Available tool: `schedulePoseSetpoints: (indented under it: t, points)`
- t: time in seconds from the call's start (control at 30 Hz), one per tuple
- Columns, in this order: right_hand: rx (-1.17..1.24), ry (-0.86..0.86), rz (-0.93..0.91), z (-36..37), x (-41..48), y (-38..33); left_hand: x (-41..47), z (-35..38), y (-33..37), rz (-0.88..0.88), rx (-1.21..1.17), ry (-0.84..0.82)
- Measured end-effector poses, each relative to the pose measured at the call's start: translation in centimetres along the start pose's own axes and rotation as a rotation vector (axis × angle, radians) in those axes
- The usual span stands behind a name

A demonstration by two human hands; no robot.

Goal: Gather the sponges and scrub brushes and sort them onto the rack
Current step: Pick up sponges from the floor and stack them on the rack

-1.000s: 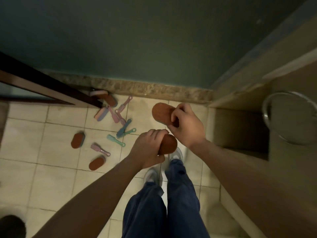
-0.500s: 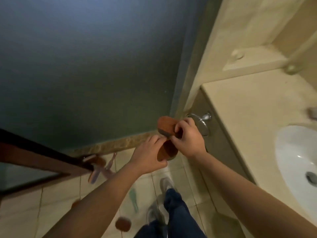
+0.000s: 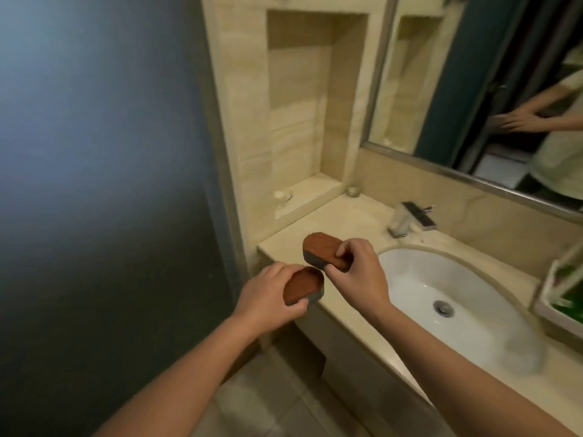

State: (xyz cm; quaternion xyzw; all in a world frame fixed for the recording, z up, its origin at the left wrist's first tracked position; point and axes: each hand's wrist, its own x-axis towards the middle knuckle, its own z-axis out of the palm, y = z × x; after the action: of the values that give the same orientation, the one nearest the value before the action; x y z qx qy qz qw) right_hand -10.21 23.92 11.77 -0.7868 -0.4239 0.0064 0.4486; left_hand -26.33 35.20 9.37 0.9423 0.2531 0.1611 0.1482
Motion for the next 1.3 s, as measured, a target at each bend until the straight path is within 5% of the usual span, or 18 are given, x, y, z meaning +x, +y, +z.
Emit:
schedulePoseSetpoints:
  t: [0.63, 1.3]
  points:
    - [-0.196, 0.57, 0.126, -29.7, 2.4, 9.8, 17.8, 2.7, 28.1, 0.571, -0.179, 0.088]
    - [-0.52, 0.764, 0.442, -53.3, -0.8, 22.7, 28.4, 9.7, 54.7, 0.877, -0.245, 0.096]
